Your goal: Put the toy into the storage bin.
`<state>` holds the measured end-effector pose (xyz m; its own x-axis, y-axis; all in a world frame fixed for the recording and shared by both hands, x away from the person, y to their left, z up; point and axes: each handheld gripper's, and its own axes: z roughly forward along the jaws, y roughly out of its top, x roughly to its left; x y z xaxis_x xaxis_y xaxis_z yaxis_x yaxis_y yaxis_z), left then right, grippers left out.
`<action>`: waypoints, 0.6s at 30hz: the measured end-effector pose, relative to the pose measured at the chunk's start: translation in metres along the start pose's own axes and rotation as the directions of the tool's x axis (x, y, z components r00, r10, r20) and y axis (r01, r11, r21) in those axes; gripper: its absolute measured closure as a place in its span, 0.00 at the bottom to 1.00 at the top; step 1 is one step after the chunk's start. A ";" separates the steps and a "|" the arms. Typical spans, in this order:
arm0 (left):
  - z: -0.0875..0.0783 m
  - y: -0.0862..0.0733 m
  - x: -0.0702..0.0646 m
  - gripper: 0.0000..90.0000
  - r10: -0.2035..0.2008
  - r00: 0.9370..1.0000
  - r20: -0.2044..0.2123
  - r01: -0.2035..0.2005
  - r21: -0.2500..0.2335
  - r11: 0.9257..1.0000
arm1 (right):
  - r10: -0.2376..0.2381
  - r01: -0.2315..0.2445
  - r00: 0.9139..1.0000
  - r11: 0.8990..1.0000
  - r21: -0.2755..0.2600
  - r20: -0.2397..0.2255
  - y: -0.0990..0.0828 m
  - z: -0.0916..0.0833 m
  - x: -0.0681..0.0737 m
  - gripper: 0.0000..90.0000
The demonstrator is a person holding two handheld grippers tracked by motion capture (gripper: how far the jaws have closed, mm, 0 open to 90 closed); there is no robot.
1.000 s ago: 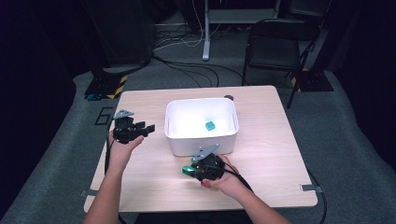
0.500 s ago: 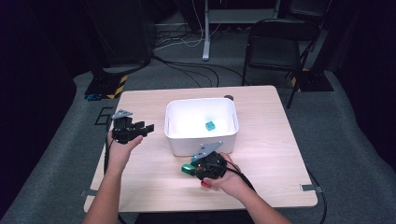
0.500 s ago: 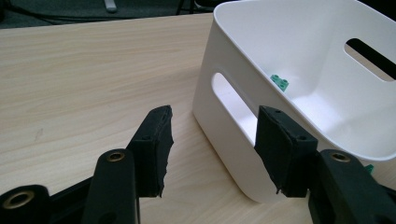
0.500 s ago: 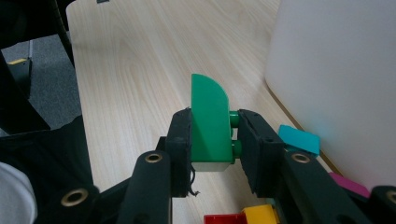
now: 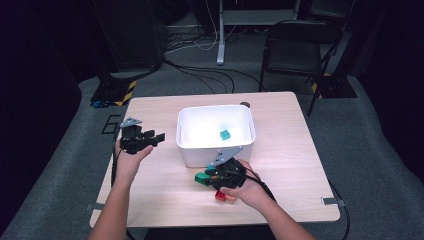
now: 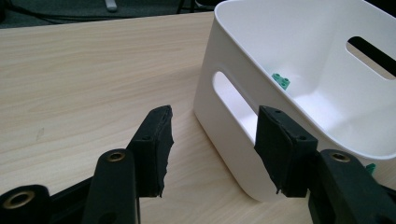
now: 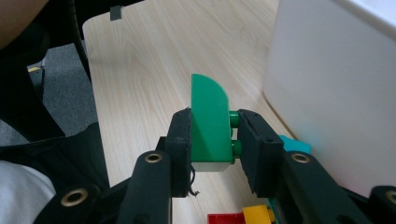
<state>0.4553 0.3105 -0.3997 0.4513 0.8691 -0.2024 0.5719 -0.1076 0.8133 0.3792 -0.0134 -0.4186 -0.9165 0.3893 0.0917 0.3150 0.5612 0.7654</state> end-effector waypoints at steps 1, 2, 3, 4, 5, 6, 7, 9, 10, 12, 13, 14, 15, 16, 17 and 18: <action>0.000 0.000 0.000 0.51 0.000 1.000 0.000 0.000 0.001 1.000 | 0.000 0.000 1.000 1.000 -0.003 -0.003 0.001 -0.002 0.000 0.74; 0.000 0.000 0.001 0.51 0.006 1.000 -0.002 -0.006 0.003 1.000 | -0.009 0.009 1.000 1.000 -0.009 -0.001 0.003 -0.004 0.000 0.74; 0.000 0.000 0.001 0.51 0.005 1.000 -0.003 -0.005 0.001 1.000 | -0.006 0.006 1.000 1.000 -0.014 -0.001 0.004 -0.007 0.000 0.74; 0.000 0.000 0.001 0.51 0.005 1.000 -0.004 -0.005 0.002 1.000 | -0.002 0.002 1.000 1.000 -0.019 -0.004 0.005 -0.009 0.000 0.74; 0.000 0.000 0.001 0.51 0.005 1.000 -0.004 -0.005 0.001 1.000 | -0.004 0.004 1.000 1.000 -0.024 -0.001 0.006 -0.011 -0.001 0.74; 0.000 0.000 0.001 0.51 0.003 1.000 -0.004 -0.003 0.000 1.000 | -0.005 0.005 1.000 1.000 -0.028 0.000 0.007 -0.014 -0.001 0.74; 0.000 0.000 0.001 0.51 0.001 1.000 -0.003 -0.001 0.000 1.000 | -0.004 0.004 1.000 0.999 -0.034 0.005 0.009 -0.017 -0.002 0.74; -0.001 0.000 0.001 0.51 0.003 1.000 -0.003 -0.003 0.001 1.000 | 0.000 0.000 1.000 0.999 -0.048 0.011 0.012 -0.022 -0.004 0.74; -0.001 0.000 0.002 0.51 0.005 1.000 -0.004 -0.005 -0.002 1.000 | 0.008 -0.007 1.000 0.999 -0.053 0.013 0.014 -0.025 -0.006 0.74; -0.001 0.000 0.002 0.51 0.004 1.000 -0.003 -0.004 -0.002 1.000 | 0.002 -0.001 1.000 0.998 -0.061 0.029 0.019 -0.031 -0.009 0.74; -0.001 0.000 0.001 0.51 0.004 1.000 -0.003 -0.004 -0.002 1.000 | -0.003 0.006 0.999 0.998 -0.066 0.039 0.021 -0.035 -0.010 0.74; -0.001 0.000 0.001 0.51 0.002 1.000 -0.002 -0.002 0.000 1.000 | -0.002 0.005 0.999 0.997 -0.072 0.048 0.024 -0.039 -0.012 0.74; -0.001 0.000 0.001 0.51 -0.002 1.000 -0.003 0.002 0.001 1.000 | -0.001 0.005 0.999 0.997 -0.079 0.052 0.027 -0.043 -0.015 0.74; 0.000 0.000 0.001 0.51 0.001 1.000 -0.003 -0.001 0.001 1.000 | -0.001 0.006 0.999 0.996 -0.088 0.055 0.029 -0.047 -0.017 0.74; 0.000 0.000 0.001 0.51 0.001 1.000 -0.004 -0.001 0.000 1.000 | 0.004 0.002 0.998 0.996 -0.095 0.060 0.032 -0.050 -0.018 0.74; 0.000 0.000 0.001 0.51 0.001 1.000 -0.003 -0.001 0.001 1.000 | 0.005 0.002 0.998 0.995 -0.097 0.065 0.034 -0.053 -0.020 0.74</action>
<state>0.4556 0.3115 -0.4000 0.4495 0.8706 -0.2002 0.5722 -0.1085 0.8129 0.3952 -0.0411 -0.3603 -0.8970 0.4387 0.0535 0.2880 0.4883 0.8238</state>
